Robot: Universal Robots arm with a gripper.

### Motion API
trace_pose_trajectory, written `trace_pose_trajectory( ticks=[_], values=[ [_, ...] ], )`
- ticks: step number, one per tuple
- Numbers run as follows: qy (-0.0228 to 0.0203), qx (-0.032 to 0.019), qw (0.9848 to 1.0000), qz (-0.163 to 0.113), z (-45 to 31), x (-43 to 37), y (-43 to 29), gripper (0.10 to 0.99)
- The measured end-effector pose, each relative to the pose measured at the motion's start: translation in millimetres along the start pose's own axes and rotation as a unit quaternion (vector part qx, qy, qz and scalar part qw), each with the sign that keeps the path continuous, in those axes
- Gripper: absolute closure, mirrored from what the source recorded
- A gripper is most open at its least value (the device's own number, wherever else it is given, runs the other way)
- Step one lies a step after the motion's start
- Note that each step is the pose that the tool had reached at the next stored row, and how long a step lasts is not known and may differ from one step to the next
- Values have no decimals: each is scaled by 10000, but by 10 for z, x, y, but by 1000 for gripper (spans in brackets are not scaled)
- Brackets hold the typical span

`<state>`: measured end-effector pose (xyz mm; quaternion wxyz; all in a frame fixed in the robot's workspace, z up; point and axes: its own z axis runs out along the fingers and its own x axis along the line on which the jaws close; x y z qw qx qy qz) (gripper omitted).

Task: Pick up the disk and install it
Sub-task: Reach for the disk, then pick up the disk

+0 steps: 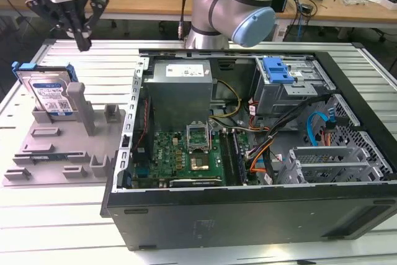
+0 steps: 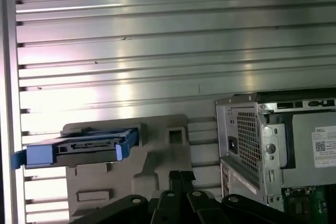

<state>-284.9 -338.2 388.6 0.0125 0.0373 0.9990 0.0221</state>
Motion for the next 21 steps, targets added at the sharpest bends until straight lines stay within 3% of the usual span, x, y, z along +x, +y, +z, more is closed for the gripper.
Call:
trace_pose_trajectory(
  ticks=[5,8,11,12,21],
  values=[
    [1,0,10000,1,9,264,115,980],
    [16,1,10000,1,18,491,184,980],
    [25,2,10000,2,23,622,217,980],
    [26,2,10000,1,24,653,228,980],
    [27,2,10000,-10,24,656,230,980]
  ],
)
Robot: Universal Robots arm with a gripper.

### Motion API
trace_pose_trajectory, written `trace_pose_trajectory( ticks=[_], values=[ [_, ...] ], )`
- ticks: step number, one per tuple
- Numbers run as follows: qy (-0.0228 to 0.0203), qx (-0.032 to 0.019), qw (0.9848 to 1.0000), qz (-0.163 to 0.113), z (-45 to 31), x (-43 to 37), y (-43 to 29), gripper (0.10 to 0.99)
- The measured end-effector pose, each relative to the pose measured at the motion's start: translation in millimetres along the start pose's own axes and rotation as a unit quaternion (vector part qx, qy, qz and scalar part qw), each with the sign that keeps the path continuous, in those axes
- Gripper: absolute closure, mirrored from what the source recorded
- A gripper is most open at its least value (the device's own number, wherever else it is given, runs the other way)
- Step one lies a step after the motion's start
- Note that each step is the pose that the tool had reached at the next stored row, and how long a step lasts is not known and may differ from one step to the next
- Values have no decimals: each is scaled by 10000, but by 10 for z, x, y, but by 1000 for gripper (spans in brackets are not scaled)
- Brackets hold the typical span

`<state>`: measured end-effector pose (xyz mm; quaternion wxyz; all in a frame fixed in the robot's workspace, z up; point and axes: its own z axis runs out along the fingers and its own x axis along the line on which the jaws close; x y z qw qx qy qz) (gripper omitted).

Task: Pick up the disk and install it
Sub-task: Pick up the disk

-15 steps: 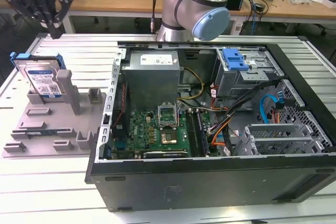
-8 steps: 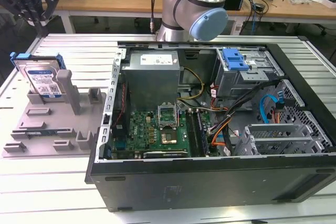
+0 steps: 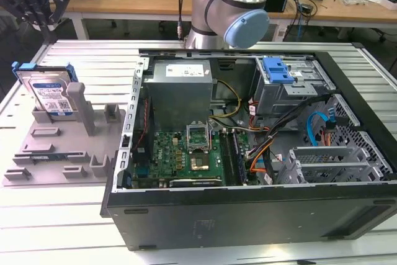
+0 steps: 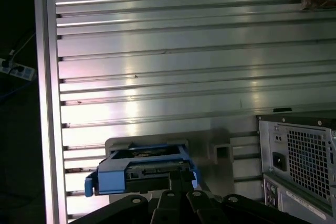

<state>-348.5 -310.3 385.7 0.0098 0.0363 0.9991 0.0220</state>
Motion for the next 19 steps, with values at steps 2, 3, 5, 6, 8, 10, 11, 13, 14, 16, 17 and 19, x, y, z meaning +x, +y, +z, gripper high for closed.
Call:
trace_pose_trajectory(
  ticks=[2,3,5,6,8,10,11,13,14,16,17,19],
  values=[
    [0,0,10000,-2,0,0,0,980],
    [0,0,10000,-2,0,0,0,980],
    [0,0,10000,-4,0,0,0,980],
    [0,0,10000,-4,0,0,0,980],
    [14,1,10000,-5,1,0,-2,980],
    [86,5,9999,-59,5,0,-3,980],
    [108,5,9998,-183,7,0,-3,980],
    [124,4,9991,-395,10,0,-3,980],
    [136,3,9984,-558,13,0,-3,980],
    [159,1,9959,-886,20,0,-3,980],
    [169,0,9944,-1046,25,0,-4,980],
    [182,-2,9919,-1257,31,0,-4,980]
  ],
)
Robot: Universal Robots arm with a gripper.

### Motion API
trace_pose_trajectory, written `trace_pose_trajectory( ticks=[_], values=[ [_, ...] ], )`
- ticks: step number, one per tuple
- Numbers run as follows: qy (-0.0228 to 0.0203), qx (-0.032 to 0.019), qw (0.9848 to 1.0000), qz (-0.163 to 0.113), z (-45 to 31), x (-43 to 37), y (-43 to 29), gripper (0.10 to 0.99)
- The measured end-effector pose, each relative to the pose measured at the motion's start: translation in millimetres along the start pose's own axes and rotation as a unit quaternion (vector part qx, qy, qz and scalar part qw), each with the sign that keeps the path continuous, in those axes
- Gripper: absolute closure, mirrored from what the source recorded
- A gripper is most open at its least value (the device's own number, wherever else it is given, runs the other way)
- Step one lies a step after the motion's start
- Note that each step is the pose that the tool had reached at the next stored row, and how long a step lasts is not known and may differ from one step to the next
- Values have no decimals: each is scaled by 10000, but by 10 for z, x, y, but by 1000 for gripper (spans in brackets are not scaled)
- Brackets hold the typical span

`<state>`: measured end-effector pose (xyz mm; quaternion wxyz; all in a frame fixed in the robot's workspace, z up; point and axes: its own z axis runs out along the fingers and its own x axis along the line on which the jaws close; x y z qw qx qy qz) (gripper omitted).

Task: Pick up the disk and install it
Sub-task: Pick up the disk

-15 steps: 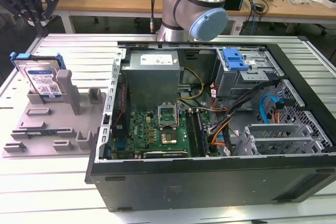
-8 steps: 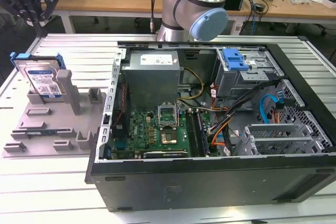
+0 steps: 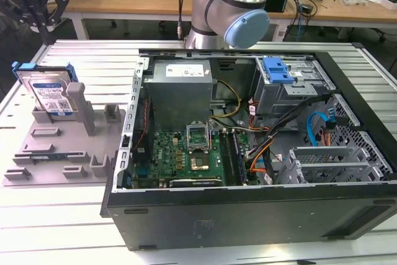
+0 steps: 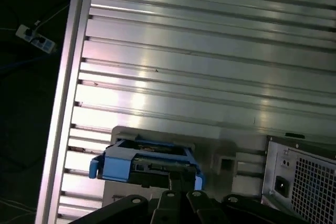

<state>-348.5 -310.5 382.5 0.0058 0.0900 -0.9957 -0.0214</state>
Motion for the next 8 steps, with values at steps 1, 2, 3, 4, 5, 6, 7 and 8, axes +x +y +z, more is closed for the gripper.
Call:
trace_pose_trajectory(
  ticks=[1,2,3,4,5,6,7,8],
  values=[
    [11,1,9998,-177,5,0,0,980],
    [18,1,9996,-288,9,0,0,980],
    [23,2,9993,-383,12,0,-1,973],
    [33,3,9985,-540,16,0,-1,973],
    [38,3,9981,-622,19,0,-1,914],
    [44,3,9975,-712,21,0,-1,914],
    [50,4,9966,-820,25,0,-1,851],
    [57,4,9956,-937,29,0,-1,792]
  ],
)
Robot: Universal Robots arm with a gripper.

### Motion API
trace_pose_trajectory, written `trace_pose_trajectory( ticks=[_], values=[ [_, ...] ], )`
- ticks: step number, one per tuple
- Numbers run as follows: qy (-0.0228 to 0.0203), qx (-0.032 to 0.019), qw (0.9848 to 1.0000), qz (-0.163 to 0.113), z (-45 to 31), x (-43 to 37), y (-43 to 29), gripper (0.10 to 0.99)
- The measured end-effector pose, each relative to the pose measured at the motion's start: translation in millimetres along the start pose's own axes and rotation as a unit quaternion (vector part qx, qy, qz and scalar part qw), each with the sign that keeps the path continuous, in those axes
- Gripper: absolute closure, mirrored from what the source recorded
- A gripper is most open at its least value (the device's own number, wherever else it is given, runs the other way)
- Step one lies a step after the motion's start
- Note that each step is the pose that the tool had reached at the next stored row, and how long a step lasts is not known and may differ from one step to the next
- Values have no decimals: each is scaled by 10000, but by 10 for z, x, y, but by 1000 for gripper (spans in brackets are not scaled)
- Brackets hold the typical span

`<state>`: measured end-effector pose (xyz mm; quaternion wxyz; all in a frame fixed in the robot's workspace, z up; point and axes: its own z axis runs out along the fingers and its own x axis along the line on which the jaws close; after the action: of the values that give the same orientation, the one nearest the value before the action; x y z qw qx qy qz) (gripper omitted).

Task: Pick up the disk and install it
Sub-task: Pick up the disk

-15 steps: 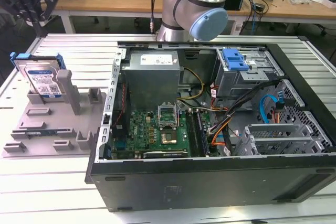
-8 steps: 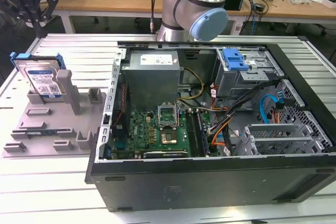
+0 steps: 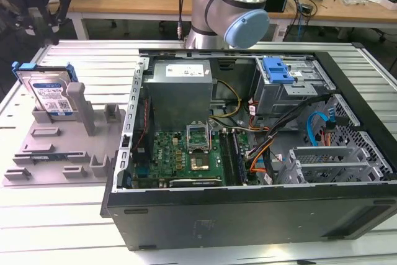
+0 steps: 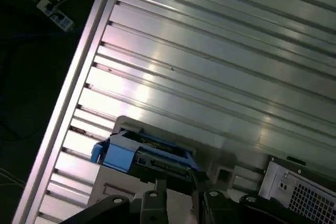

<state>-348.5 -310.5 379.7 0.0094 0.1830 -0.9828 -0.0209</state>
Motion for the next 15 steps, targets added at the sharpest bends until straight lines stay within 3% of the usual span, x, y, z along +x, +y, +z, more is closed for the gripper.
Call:
trace_pose_trajectory(
  ticks=[1,3,4,8,11,15],
  values=[
    [10,0,9999,-158,5,0,0,671],
    [21,1,9994,-340,11,0,0,671],
    [27,2,9991,-427,13,0,-1,604],
    [55,5,9958,-919,25,1,-1,604],
    [63,7,9941,-1084,26,0,-1,604],
    [78,11,9896,-1437,26,0,-1,604]
  ],
)
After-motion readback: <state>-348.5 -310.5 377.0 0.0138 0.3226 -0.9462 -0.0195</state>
